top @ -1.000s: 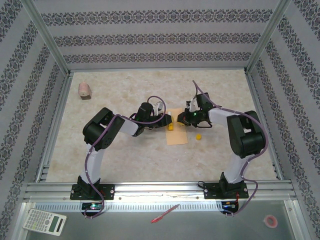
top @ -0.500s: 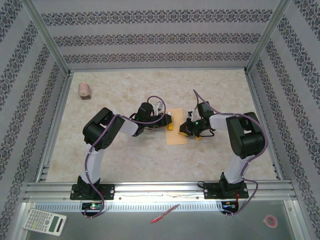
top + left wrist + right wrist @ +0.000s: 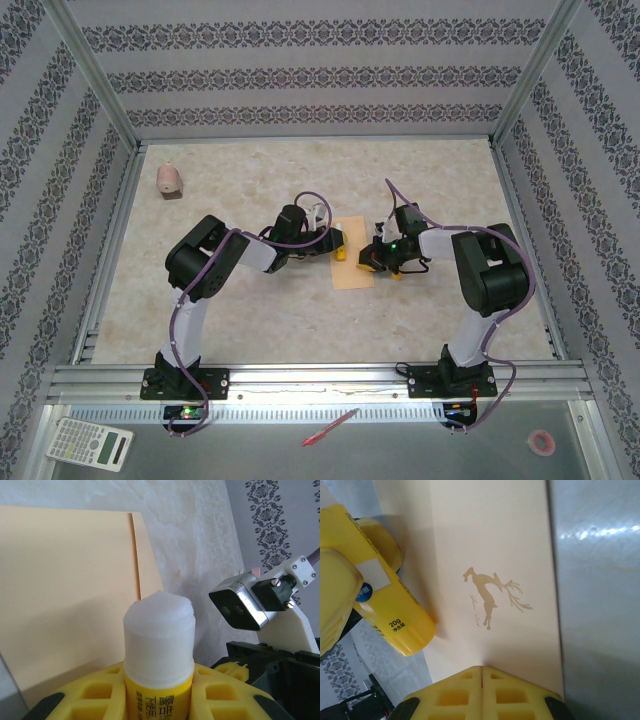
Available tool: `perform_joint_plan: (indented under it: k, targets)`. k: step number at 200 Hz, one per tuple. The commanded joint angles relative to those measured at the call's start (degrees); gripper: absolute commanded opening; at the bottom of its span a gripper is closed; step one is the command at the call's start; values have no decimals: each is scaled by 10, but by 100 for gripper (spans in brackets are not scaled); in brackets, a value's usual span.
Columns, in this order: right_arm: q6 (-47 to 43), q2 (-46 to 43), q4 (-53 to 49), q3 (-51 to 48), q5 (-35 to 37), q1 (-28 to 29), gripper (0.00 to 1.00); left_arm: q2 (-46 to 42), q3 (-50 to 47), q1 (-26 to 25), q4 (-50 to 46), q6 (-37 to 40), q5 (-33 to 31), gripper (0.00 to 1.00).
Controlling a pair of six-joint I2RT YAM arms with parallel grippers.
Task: Place the letter into the envelope and seal it
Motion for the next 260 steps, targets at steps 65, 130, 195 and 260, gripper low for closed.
perform_joint_plan:
  k: [65, 130, 195, 260]
  targets:
    - [-16, -35, -42, 24, 48, -3, 0, -46, 2, -7, -43, 29, 5, 1]
    - [-8, -54, -44, 45, 49, -6, 0, -62, 12, -6, -76, 54, 7, 1]
    - [-2, -65, -39, 68, 56, -14, 0, -135, 57, -2, -254, 186, -19, 1]
    - [-6, -97, -22, 71, 63, -16, 11, -205, 87, 4, -363, 298, -7, 1]
